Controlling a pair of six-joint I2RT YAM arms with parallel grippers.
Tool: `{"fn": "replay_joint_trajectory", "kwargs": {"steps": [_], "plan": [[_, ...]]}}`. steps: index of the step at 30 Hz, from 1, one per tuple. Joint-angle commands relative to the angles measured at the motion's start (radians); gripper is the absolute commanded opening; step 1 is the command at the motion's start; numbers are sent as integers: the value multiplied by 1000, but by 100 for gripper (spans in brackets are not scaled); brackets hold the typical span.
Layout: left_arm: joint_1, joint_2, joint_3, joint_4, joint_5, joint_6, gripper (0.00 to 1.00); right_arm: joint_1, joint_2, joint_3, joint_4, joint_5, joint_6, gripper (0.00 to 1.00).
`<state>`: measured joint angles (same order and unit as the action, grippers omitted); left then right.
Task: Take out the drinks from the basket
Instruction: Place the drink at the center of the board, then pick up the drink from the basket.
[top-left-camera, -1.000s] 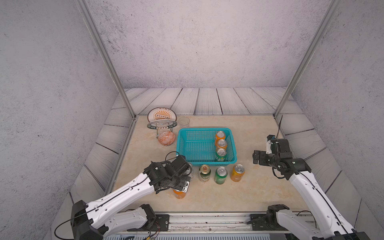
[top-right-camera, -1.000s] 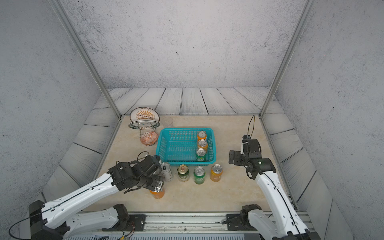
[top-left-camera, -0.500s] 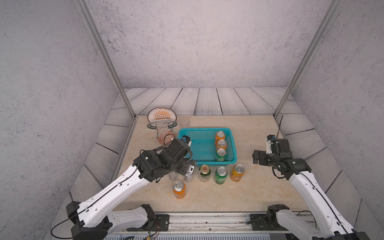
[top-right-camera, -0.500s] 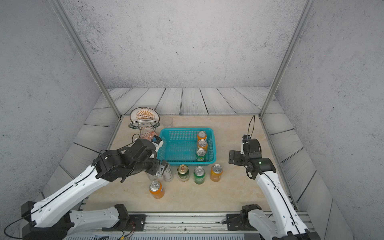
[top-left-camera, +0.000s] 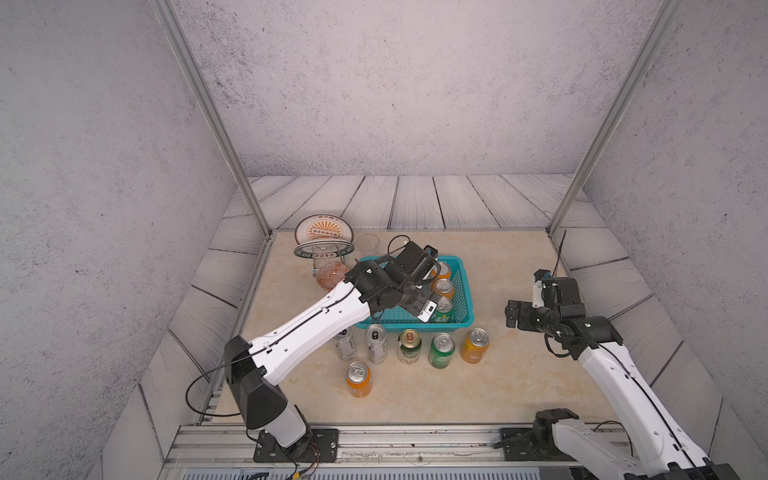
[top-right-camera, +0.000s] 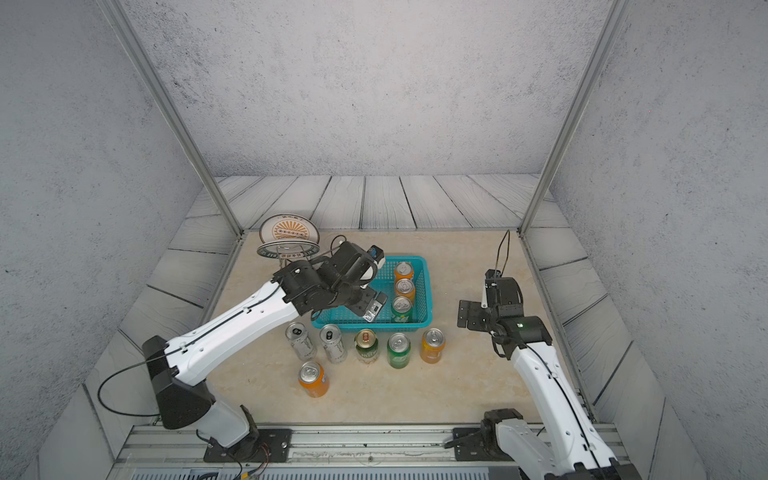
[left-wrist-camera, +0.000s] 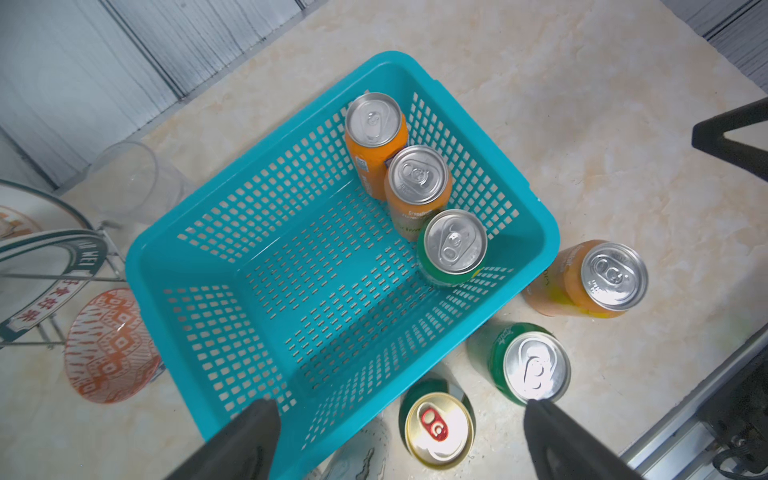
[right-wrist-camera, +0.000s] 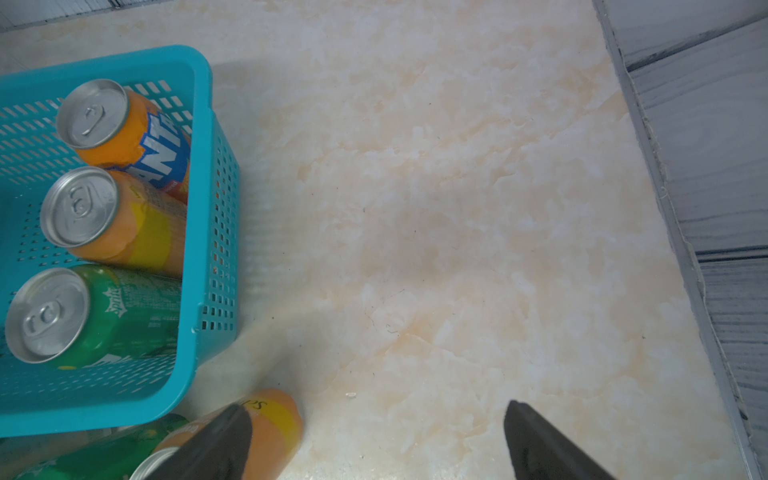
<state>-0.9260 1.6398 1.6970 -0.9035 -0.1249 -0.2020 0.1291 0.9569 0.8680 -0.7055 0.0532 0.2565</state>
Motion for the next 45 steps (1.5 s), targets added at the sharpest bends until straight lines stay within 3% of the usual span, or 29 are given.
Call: {"fn": "replay_joint_trajectory", "kwargs": {"steps": [1,17,31,37,45], "plan": [[-1,77,65,44,34,23,99,-5,-18,-4,-5,6,-8,100],[-1,366,218,95,41,-24,99,-6,-24,-8,-5,9,-8,99],[-1,522,260,86,81,-46,99,-8,-28,-11,-2,10,-8,99],[-1,572,269,73,77,-65,94,-8,-29,-12,-2,10,-8,100],[0,577,276,38,72,-63,81,-7,-30,-11,-2,5,-9,100]]}}
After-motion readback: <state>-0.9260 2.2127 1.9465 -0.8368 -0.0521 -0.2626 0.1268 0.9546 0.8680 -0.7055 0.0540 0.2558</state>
